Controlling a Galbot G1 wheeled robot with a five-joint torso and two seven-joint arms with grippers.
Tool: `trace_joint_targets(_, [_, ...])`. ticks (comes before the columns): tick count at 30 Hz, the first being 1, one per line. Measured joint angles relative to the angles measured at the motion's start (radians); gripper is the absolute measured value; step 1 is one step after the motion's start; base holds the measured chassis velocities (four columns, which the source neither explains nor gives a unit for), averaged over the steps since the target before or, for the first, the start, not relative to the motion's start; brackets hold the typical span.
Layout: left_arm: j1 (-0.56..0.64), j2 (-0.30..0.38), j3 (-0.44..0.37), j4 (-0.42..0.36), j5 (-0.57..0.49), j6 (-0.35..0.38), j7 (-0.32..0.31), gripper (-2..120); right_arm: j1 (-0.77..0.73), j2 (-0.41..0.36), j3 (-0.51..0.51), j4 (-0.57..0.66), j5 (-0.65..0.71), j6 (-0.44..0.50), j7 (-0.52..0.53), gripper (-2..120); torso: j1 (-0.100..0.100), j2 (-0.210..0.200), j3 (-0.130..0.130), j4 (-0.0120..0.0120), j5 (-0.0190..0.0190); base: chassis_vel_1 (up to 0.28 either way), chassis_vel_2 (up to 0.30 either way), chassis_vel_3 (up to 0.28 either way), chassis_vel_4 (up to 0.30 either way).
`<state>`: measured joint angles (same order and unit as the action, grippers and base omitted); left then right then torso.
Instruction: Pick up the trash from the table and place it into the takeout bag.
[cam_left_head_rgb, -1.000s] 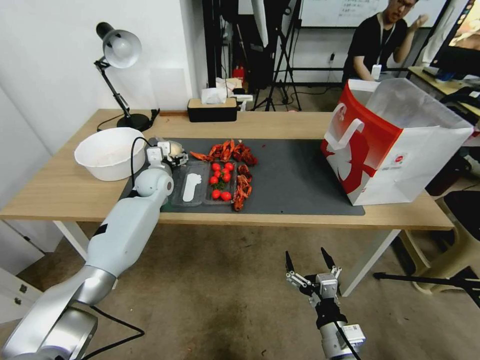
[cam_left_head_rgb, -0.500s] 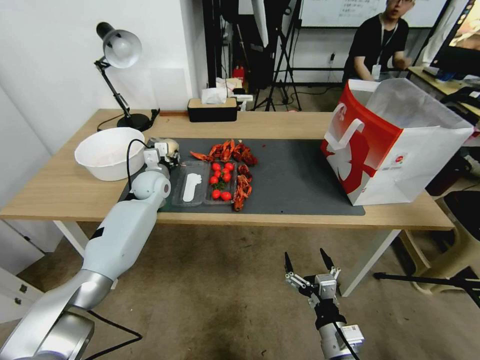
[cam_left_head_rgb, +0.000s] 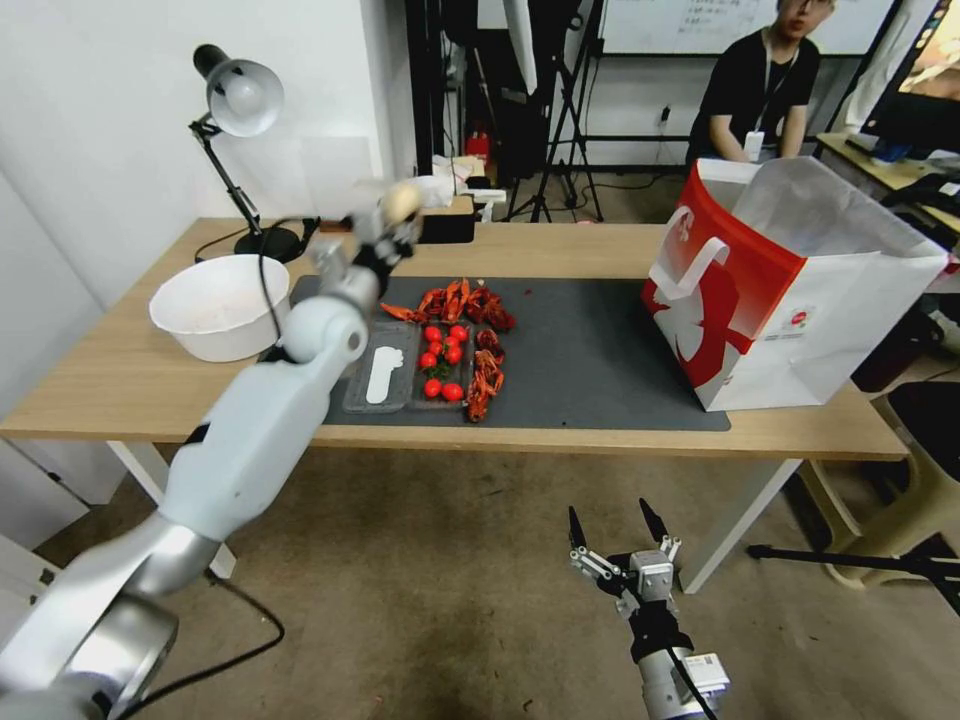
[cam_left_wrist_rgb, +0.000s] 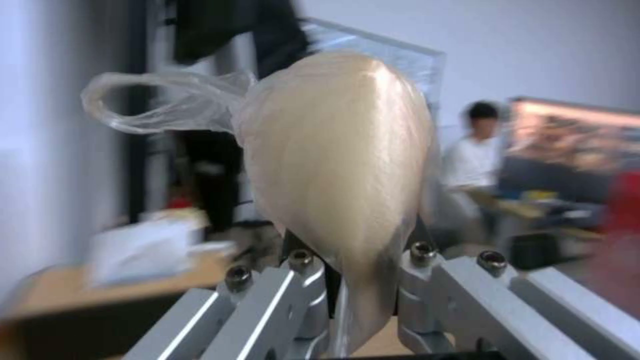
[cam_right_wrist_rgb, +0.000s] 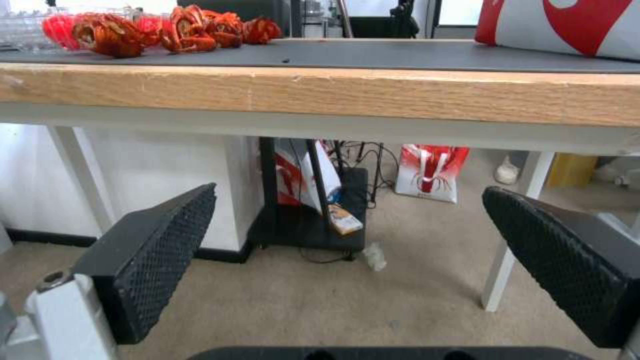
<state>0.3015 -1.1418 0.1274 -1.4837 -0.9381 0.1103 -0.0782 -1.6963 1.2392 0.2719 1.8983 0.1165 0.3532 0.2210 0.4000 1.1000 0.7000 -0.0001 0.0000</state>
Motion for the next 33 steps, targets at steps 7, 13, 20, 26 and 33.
trace_joint_targets(7, [-0.217, -0.048, 0.202, -0.008, -0.089, 0.015, 0.046, 7, 0.002, 0.010, 0.001, -0.003, -0.002, -0.002, 0.000, 100, 0.000, 0.000, 0.000, -0.0001, 0.0003, 0.000, 0.000, 0.000, 0.000])
trace_joint_targets(13, [-0.372, -0.171, 0.365, 0.036, -0.123, 0.046, 0.070, 6, 0.000, 0.019, 0.007, -0.006, -0.003, -0.001, 0.000, 100, 0.000, 0.000, 0.000, 0.0000, 0.0005, 0.000, 0.000, 0.000, 0.000])
trace_joint_targets(20, [-0.402, -0.212, 0.395, 0.061, -0.123, 0.058, 0.073, 6, -0.001, 0.021, 0.009, -0.007, -0.003, 0.000, 0.000, 100, 0.000, 0.000, 0.000, -0.0001, 0.0002, 0.000, 0.000, 0.000, 0.000])
trace_joint_targets(26, [-0.456, -0.300, 0.431, 0.138, -0.111, 0.116, 0.080, 6, -0.002, 0.024, 0.012, -0.010, -0.003, 0.007, 0.000, 100, 0.000, 0.000, 0.000, 0.0002, 0.0004, 0.000, 0.000, 0.000, 0.000])
trace_joint_targets(33, [-0.539, -0.417, 0.522, 0.316, 0.016, 0.123, 0.104, 6, -0.002, 0.025, 0.013, -0.021, -0.003, 0.020, 0.000, 100, 0.000, 0.000, 0.000, 0.0004, 0.0000, 0.000, 0.000, 0.000, 0.000])
